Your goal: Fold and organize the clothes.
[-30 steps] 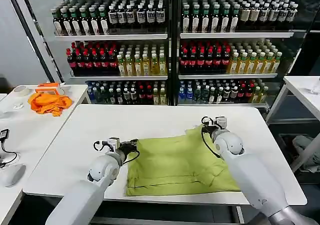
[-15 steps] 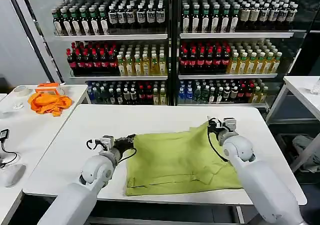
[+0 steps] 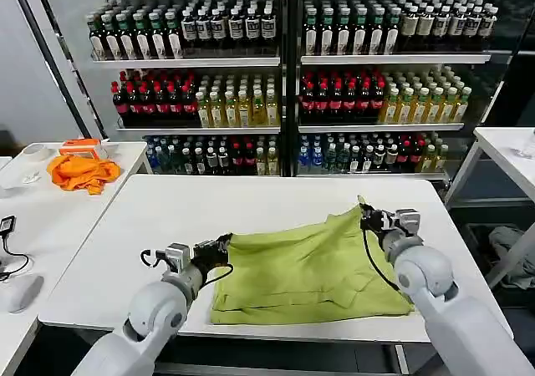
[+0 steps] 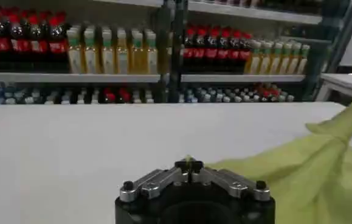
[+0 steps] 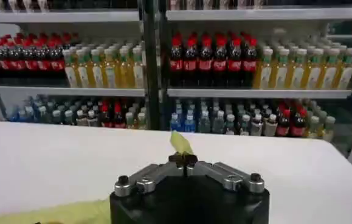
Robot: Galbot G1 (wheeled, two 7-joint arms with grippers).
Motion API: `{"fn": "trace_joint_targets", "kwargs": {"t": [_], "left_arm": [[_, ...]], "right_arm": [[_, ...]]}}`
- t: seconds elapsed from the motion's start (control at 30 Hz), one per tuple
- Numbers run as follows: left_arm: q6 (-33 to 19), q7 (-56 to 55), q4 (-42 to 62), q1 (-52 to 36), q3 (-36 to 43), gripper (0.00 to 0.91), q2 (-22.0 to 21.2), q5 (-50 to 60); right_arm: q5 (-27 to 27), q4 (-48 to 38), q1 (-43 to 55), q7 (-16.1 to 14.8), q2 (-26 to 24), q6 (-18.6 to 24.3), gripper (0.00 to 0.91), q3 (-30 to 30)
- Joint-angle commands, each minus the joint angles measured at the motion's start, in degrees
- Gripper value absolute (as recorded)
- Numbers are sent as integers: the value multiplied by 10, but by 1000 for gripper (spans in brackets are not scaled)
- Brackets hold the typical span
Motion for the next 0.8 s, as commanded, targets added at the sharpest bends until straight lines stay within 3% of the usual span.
{"fn": "trace_joint_targets", "kwargs": {"t": [0.03,0.37,0.8], "left_arm": [[0,1,-67,73,-5,20,4,8],[-4,1,-46,83,-10,20,-1,15],[-11,5,-12,83,-9,20,-14,30]], "right_arm": [[1,95,-140,1,-15,0,0,94],[0,96,-189,4,-4,0,0,128],[-6,88,-210,12,14,-1,0,114]]}}
